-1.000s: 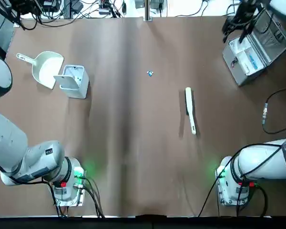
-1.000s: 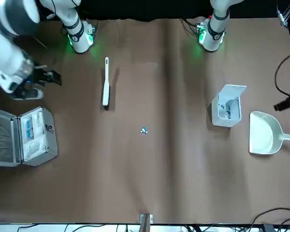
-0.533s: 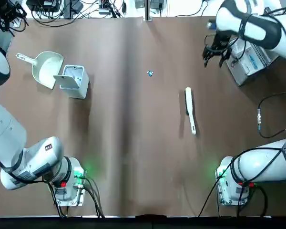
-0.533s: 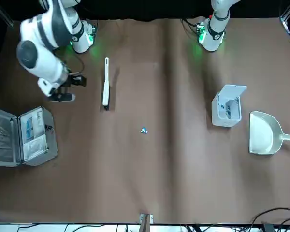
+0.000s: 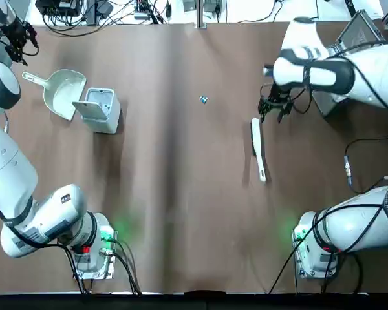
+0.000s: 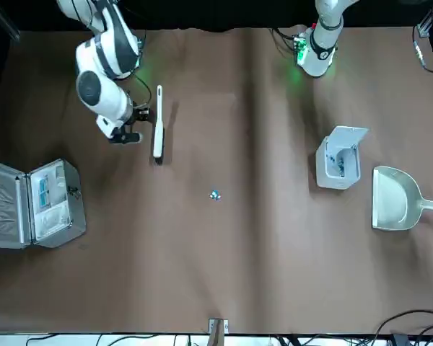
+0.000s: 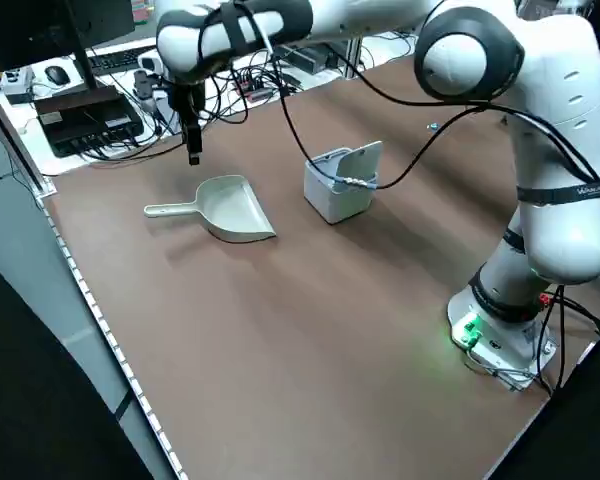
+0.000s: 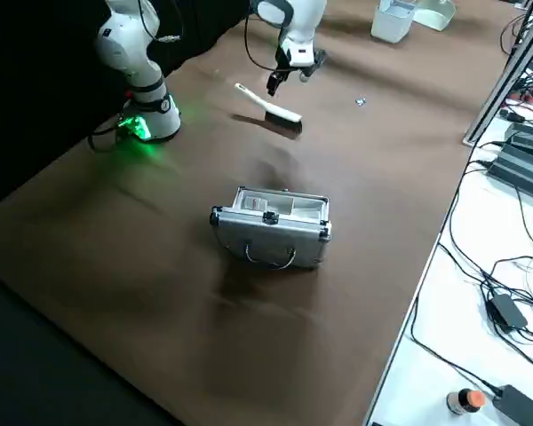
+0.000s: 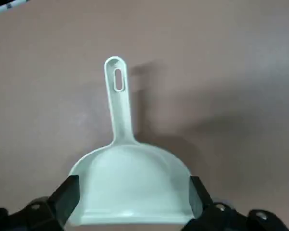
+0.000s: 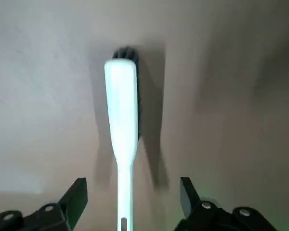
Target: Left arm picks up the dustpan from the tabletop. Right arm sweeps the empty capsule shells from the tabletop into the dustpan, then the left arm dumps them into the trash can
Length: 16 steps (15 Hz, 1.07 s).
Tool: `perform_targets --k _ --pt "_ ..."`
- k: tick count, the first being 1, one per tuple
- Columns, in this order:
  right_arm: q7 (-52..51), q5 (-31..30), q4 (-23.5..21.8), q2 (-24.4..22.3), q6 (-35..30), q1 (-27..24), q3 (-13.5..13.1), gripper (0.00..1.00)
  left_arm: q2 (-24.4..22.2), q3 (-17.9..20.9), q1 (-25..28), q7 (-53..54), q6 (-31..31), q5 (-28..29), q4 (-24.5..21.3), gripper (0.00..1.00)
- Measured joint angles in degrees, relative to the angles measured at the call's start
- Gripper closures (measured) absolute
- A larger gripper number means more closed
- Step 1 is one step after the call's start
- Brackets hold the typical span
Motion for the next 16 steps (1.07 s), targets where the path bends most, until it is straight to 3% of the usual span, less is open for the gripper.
perform_targets --k 3,7,16 --pt "0.6 0.1 -2.7 3.9 4.1 3.0 0.0 0.19 2.0 0.2 0.1 -1.6 3.9 0.6 0.0 0.0" --pt "1.1 0.2 -2.9 8.5 5.1 5.3 0.0 0.25 4.0 0.5 1.6 -1.8 6.8 1.2 0.0 0.0" --pt "3.0 1.7 -3.2 10.2 4.9 9.6 0.0 0.34 8.2 0.7 3.6 -1.7 13.4 5.4 -1.6 0.0"
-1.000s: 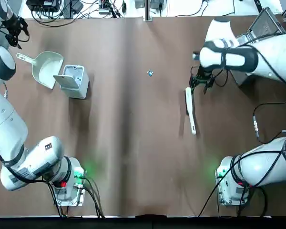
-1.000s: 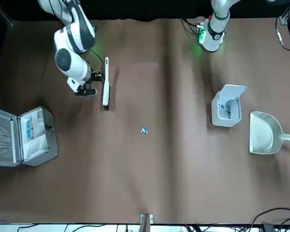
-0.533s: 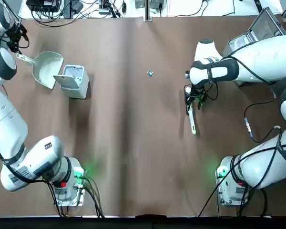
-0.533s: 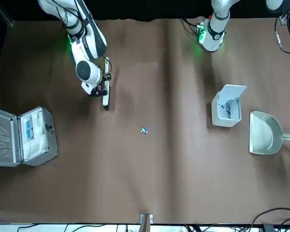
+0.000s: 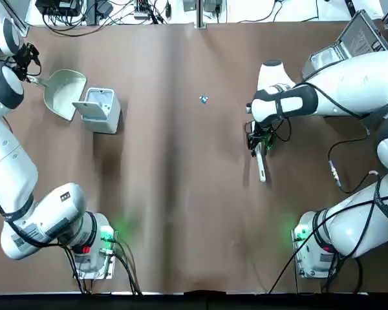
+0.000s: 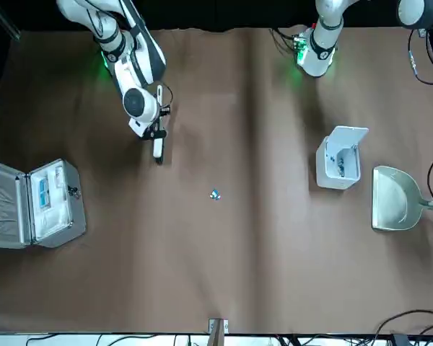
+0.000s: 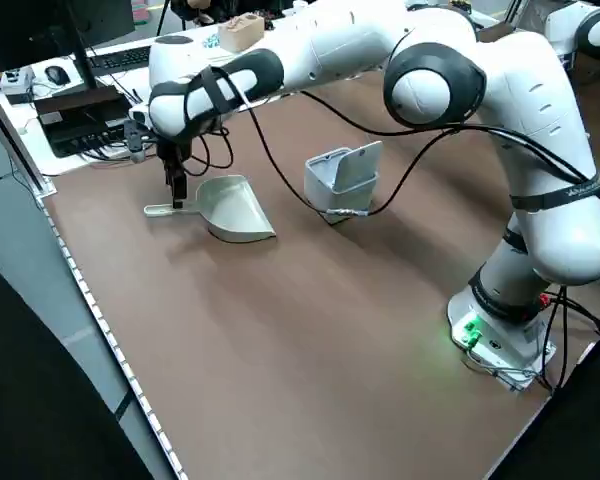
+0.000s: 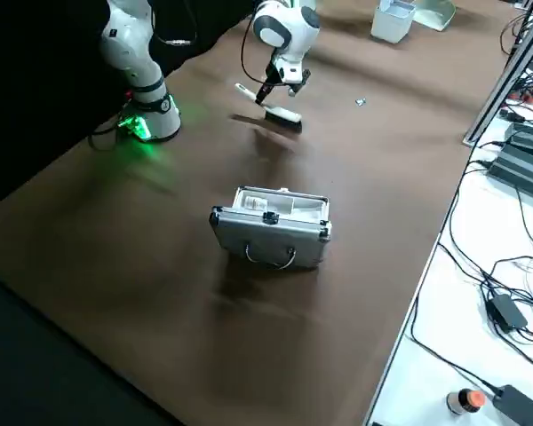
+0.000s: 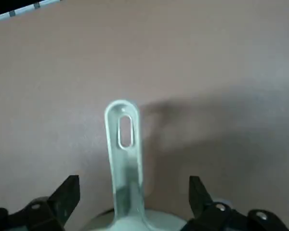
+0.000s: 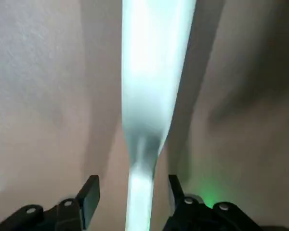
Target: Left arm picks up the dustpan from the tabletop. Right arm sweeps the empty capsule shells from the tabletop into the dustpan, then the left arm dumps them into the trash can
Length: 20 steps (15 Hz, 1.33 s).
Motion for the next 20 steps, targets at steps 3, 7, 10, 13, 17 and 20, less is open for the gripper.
perform_targets --k 3,7,10,13,17,20 --pt "0.2 0.0 -0.6 0.5 0.0 0.5 0.0 0.35 0.3 0.0 1.0 0.3 3.3 0.5 -2.0 0.0" --pt "0.2 0.0 -1.6 0.5 0.0 0.6 0.0 0.36 0.8 0.0 1.0 0.4 4.1 0.5 -2.6 0.0" --pt "0.2 0.0 -1.7 0.5 0.0 1.1 0.0 0.37 0.8 0.0 1.0 0.4 4.2 0.5 -2.6 0.0" --pt "0.3 0.1 -1.7 0.5 0.0 1.6 0.0 0.4 0.8 0.0 1.0 0.4 4.2 0.5 -2.8 0.0" --pt "0.3 0.1 -1.7 1.1 0.7 1.6 -0.1 0.46 1.5 -0.1 0.7 0.5 4.2 3.8 -3.2 0.01" --pt "0.3 0.1 -1.7 1.6 0.8 1.6 -0.1 0.48 1.7 -0.1 0.7 0.4 4.2 3.9 -3.2 0.04"
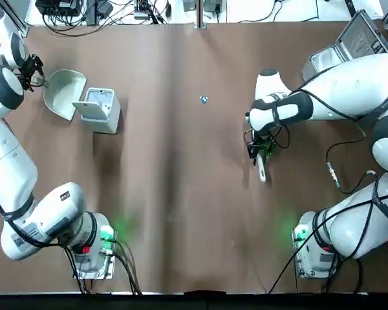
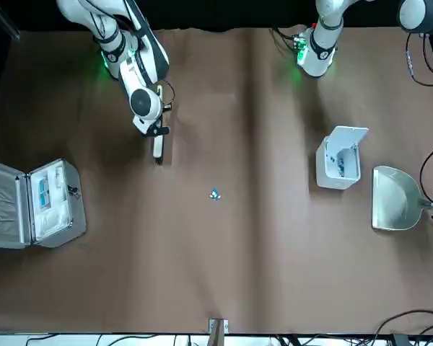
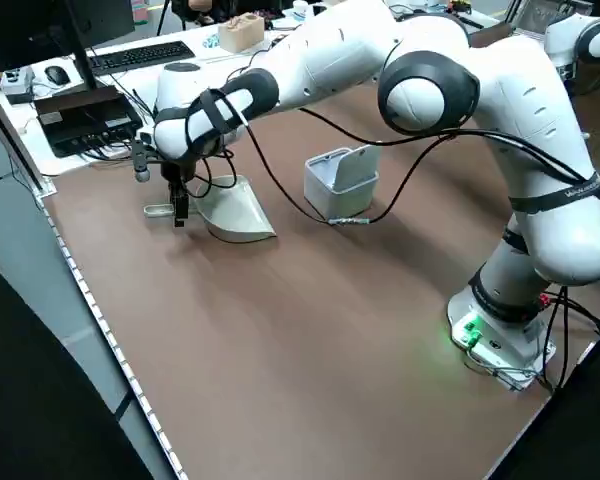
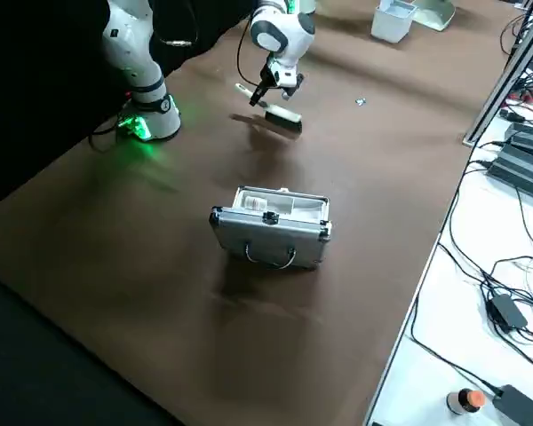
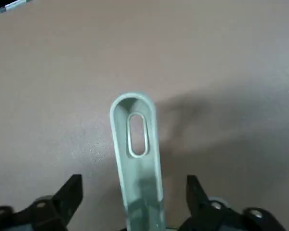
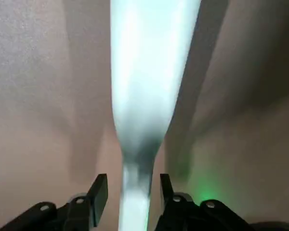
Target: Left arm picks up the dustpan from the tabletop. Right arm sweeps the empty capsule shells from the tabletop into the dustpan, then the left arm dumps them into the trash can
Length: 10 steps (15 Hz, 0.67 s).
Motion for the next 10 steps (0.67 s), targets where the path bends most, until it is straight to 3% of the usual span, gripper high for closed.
perform_targets --k 2,4,10 --pt "0.0 0.0 0.0 0.1 0.0 0.0 -0.1 0.48 0.0 0.0 -0.1 -0.1 0.0 0.0 0.0 0.07" --pt "0.0 0.0 0.0 0.2 0.0 0.0 -0.1 0.49 0.0 0.0 -0.1 -0.1 0.0 0.0 0.0 0.22" --pt "0.0 0.0 0.0 0.5 0.0 0.0 -0.1 0.6 0.0 0.1 0.3 0.0 0.1 0.0 0.3 0.25"
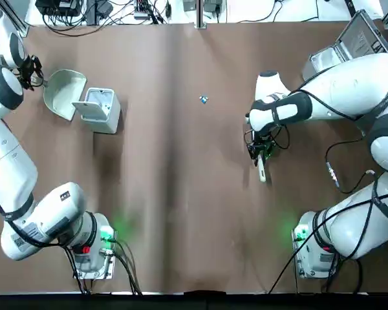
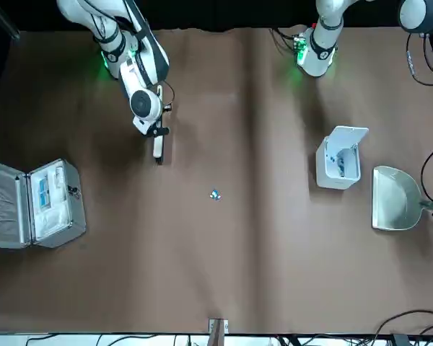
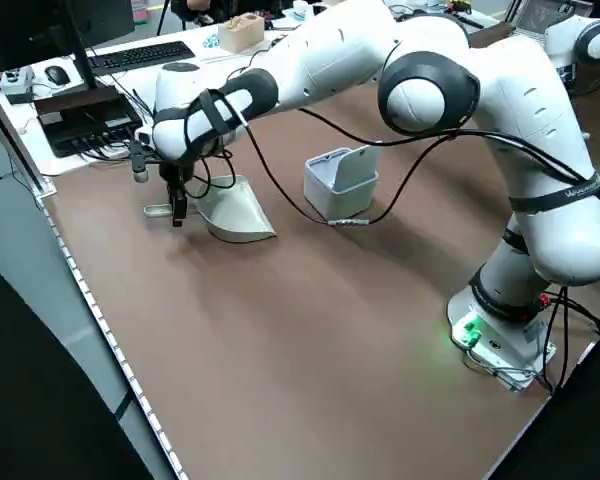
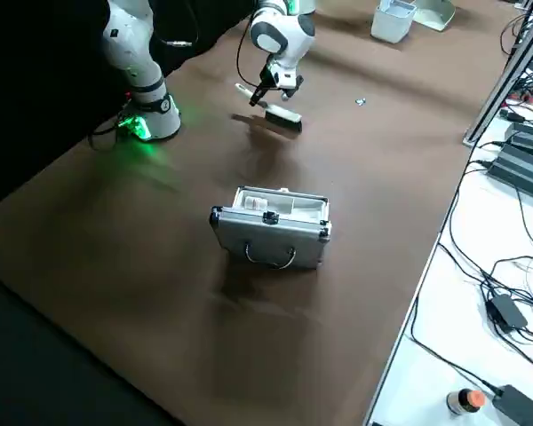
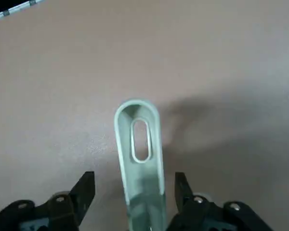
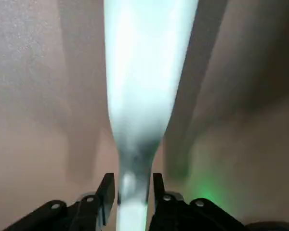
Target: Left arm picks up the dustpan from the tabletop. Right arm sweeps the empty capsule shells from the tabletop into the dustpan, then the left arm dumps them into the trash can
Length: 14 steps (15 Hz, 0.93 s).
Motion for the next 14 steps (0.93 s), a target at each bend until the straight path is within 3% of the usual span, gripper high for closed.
perform_targets --k 9,10,14 --pt "0.0 0.0 0.0 0.0 0.0 0.0 0.0 0.68 0.0 0.1 0.3 0.0 0.3 0.0 0.2 0.46" --pt "0.0 0.0 0.0 0.0 0.0 0.0 0.0 0.7 0.0 0.0 0.3 -0.3 0.4 0.0 0.3 0.64" --pt "0.0 0.0 0.0 0.0 0.0 0.0 0.0 0.72 0.0 -0.1 0.1 -2.3 0.6 0.0 0.5 0.67"
